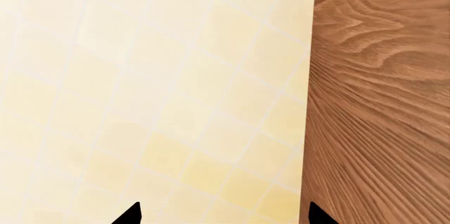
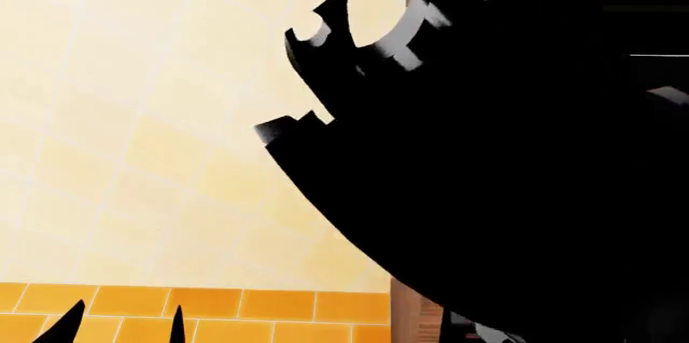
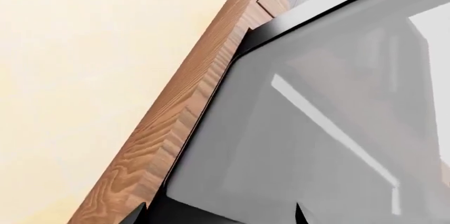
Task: Close the microwave door
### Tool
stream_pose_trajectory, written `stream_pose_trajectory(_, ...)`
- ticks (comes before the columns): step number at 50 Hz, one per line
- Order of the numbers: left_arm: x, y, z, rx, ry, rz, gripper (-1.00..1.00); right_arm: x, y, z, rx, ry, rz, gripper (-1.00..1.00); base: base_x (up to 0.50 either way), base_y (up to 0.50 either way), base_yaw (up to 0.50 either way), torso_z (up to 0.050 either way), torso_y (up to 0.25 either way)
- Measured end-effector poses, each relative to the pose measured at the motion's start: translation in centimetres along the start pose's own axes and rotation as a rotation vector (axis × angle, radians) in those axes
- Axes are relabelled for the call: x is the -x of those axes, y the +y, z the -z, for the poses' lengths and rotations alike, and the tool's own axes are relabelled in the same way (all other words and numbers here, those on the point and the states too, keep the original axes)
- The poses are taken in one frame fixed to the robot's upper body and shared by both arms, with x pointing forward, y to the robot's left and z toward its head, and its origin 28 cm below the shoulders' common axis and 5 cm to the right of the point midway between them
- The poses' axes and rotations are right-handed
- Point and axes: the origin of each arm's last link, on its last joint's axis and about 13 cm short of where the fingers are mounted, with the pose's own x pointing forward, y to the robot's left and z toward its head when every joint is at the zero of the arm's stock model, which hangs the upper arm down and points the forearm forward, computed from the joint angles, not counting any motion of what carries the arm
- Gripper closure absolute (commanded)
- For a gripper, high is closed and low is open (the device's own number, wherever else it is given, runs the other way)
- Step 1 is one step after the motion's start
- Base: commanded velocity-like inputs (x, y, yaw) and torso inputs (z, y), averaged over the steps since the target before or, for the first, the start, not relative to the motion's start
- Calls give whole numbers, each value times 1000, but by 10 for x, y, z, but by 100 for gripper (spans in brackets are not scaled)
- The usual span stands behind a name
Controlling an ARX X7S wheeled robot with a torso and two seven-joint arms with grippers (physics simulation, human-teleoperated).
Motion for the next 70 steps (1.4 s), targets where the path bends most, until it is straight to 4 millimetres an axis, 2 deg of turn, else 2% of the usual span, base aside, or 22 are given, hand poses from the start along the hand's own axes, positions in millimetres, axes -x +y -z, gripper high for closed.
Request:
stream_pose_trajectory(12,-1,0,-1,-2,-1,-1,-100,-13,-2,18,-62,60,40,-100,0,0,0,0,0)
stream_pose_trajectory(31,-1,0,-2,-3,-2,-2,-100,-24,0,34,-104,130,36,-100,0,0,0,0,0)
stream_pose_trajectory(47,1,0,-2,-1,-4,-4,-100,-30,2,38,-143,169,9,-100,0,0,0,0,0)
stream_pose_trajectory(70,2,0,-2,0,-6,-7,-100,-53,-2,42,-225,276,-40,-100,0,0,0,0,0)
